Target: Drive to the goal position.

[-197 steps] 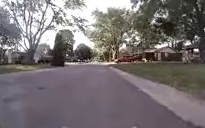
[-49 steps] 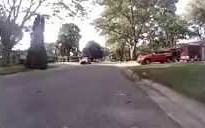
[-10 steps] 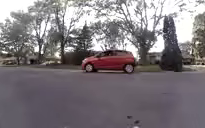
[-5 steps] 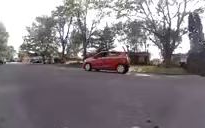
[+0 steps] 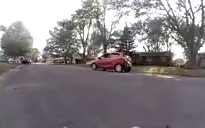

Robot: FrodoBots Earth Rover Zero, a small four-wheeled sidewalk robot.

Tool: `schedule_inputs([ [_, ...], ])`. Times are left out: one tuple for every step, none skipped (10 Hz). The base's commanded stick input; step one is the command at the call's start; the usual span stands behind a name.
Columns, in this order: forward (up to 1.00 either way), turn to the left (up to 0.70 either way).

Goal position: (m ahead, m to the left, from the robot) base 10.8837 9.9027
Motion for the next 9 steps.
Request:
schedule_inputs([
  [0.00,0.85],
  [0.00,0.85],
  [0.00,0.85],
  [0.00,0.85],
  [0.00,0.85],
  [0.00,0.85],
  [0.00,0.73],
  [0.00,0.17],
  [0.00,0.00],
])
